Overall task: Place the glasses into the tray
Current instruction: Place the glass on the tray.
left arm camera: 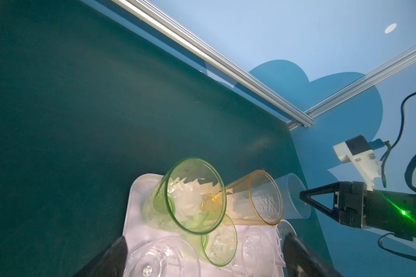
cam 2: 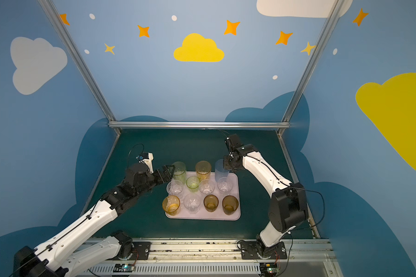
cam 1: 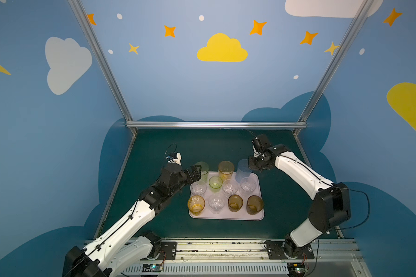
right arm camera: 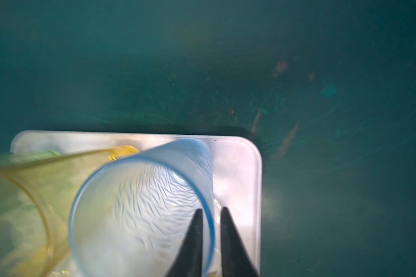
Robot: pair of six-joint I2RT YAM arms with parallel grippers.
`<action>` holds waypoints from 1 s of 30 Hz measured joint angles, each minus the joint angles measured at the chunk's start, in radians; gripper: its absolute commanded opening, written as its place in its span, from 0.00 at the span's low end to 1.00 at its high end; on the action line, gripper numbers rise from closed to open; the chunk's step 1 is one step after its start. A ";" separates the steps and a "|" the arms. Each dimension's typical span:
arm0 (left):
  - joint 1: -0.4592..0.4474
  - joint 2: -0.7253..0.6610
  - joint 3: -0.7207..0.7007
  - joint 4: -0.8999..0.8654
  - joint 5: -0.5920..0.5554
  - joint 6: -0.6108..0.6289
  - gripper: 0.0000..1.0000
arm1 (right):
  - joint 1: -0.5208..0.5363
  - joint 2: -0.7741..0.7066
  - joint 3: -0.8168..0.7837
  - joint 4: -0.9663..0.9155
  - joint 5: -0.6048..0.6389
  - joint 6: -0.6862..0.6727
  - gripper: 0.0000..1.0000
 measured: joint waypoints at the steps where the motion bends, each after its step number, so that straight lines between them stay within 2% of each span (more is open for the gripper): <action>1: 0.005 0.000 0.000 0.000 -0.002 0.000 1.00 | 0.001 0.003 0.002 -0.002 0.001 -0.001 0.53; 4: 0.019 0.000 0.000 -0.003 -0.019 0.001 1.00 | 0.001 0.014 0.010 -0.005 0.008 -0.003 0.71; 6: 0.033 0.000 0.000 -0.005 -0.053 0.006 1.00 | 0.001 0.014 0.010 -0.006 0.018 -0.004 0.80; 9: 0.067 -0.004 0.000 -0.013 -0.134 0.018 1.00 | 0.001 0.013 0.011 -0.007 0.049 -0.005 0.86; 14: 0.173 -0.035 -0.022 0.008 -0.245 0.047 1.00 | 0.000 -0.017 0.010 -0.004 0.133 -0.013 0.88; 17: 0.239 -0.042 -0.072 0.059 -0.329 0.056 1.00 | -0.009 -0.089 -0.045 0.082 0.200 -0.040 0.88; 22: 0.354 0.031 -0.161 0.144 -0.432 0.074 1.00 | -0.106 -0.267 -0.352 0.423 0.255 -0.114 0.88; 26: 0.415 0.082 -0.179 0.217 -0.460 0.130 1.00 | -0.192 -0.303 -0.560 0.677 0.308 -0.175 0.88; 30: 0.461 0.096 -0.235 0.359 -0.450 0.211 1.00 | -0.193 -0.327 -0.675 0.844 0.364 -0.237 0.88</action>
